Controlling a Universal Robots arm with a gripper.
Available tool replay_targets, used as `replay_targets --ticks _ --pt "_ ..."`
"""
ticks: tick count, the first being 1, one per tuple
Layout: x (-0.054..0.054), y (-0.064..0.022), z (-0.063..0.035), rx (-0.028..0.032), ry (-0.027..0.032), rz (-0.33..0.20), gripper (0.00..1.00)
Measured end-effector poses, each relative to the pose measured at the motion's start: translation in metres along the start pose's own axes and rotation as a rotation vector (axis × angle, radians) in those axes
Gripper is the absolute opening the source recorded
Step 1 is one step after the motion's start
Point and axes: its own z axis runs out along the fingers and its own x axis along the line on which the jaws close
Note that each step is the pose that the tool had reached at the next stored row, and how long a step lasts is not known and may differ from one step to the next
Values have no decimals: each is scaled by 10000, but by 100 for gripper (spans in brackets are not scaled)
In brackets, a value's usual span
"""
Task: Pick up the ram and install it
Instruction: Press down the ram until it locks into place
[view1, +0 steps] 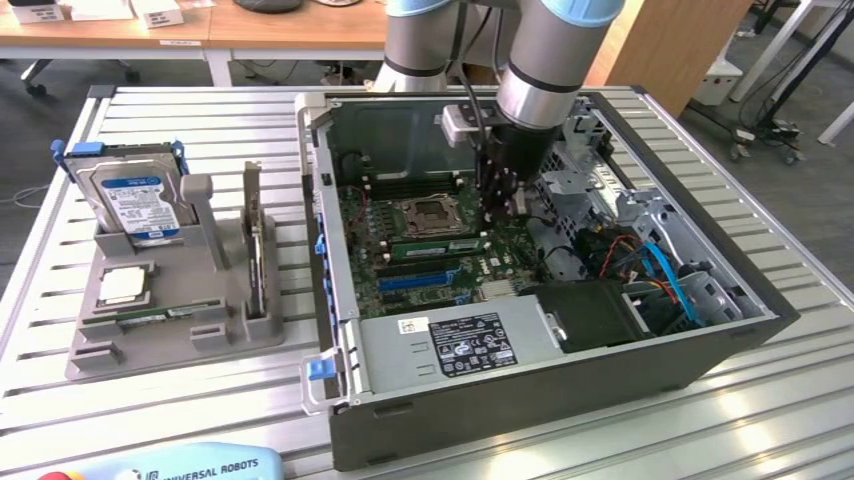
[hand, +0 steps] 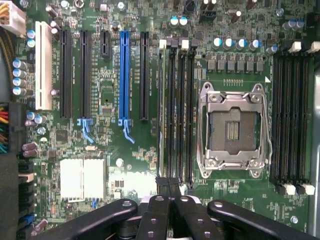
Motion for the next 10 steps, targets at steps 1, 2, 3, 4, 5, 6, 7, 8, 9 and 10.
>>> replay_targets --ticks 1,2,3,4,5,6,7,8,9,10 --pt "0 20 1 0 -1 0 10" --pt "0 41 2 1 0 0 10" --pt "0 63 2 2 0 2 10" --pt "0 86 3 2 1 2 10" --pt "0 110 4 2 1 2 10" --pt "0 136 5 2 1 3 10" --pt "0 159 6 2 0 3 10" --pt "0 184 7 3 -2 5 10" --pt "0 207 8 4 -2 5 10" --pt "1 230 9 4 -2 4 10"
